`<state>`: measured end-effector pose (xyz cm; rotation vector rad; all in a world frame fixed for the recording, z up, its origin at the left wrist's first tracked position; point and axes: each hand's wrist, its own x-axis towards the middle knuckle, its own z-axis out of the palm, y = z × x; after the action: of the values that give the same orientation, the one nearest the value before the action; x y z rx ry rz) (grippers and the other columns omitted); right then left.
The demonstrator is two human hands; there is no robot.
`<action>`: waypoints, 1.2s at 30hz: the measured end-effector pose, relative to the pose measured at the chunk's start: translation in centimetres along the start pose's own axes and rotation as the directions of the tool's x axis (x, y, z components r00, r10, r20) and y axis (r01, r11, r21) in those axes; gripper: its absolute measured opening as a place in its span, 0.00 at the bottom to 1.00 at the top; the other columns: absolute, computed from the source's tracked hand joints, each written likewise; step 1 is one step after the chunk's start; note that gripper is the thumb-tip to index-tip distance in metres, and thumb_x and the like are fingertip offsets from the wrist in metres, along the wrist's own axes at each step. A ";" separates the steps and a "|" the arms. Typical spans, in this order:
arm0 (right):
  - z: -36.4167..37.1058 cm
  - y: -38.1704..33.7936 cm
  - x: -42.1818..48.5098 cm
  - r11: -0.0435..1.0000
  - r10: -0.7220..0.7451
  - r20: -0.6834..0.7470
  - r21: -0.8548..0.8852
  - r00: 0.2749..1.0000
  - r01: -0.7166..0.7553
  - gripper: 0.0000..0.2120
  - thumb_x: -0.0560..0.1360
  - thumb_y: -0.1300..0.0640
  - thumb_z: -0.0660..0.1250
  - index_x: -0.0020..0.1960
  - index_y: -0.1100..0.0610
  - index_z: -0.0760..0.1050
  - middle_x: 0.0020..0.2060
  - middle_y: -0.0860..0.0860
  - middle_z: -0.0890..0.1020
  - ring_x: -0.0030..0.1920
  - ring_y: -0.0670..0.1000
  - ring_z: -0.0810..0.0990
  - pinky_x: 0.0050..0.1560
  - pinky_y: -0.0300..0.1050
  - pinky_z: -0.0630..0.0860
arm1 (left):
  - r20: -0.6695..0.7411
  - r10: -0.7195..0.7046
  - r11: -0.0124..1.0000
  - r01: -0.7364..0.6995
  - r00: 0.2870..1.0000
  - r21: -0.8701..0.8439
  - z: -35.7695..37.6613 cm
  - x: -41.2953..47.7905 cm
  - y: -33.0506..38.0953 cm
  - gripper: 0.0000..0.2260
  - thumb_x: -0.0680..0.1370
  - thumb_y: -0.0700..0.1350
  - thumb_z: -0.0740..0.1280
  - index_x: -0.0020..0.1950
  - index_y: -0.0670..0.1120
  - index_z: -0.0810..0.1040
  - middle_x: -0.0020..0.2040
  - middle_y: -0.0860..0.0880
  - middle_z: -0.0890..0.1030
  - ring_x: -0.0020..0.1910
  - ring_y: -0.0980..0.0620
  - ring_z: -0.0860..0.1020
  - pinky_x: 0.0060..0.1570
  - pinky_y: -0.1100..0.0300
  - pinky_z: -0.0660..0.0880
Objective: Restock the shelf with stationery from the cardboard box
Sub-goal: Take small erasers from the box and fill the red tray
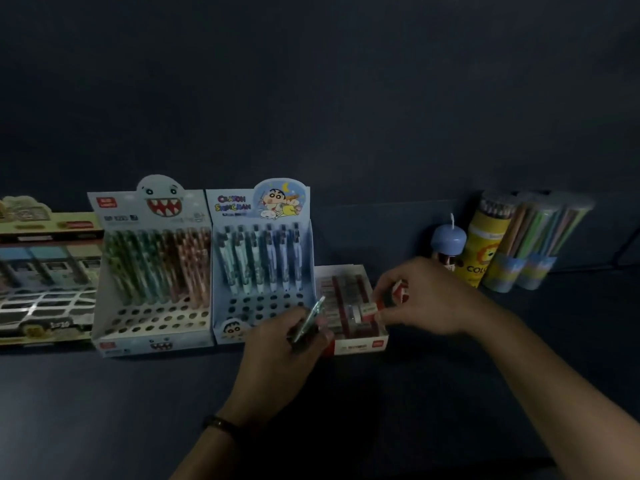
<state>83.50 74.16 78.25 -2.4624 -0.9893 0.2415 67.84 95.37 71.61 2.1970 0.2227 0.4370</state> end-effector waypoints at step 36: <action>0.4 -14.0 1.9 0.855 -0.167 -0.112 0.478 0.980 0.200 0.06 0.76 0.49 0.78 0.49 0.50 0.87 0.37 0.43 0.86 0.36 0.40 0.83 0.39 0.35 0.77 | -0.029 -0.178 0.428 0.051 0.984 -0.902 -6.7 -2.0 -0.4 0.22 0.76 0.34 0.72 0.69 0.46 0.82 0.53 0.39 0.82 0.53 0.39 0.86 0.55 0.45 0.84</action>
<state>76.29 84.40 84.72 -1.8923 -0.9856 0.3007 63.37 99.82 74.61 1.0526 0.1442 0.4623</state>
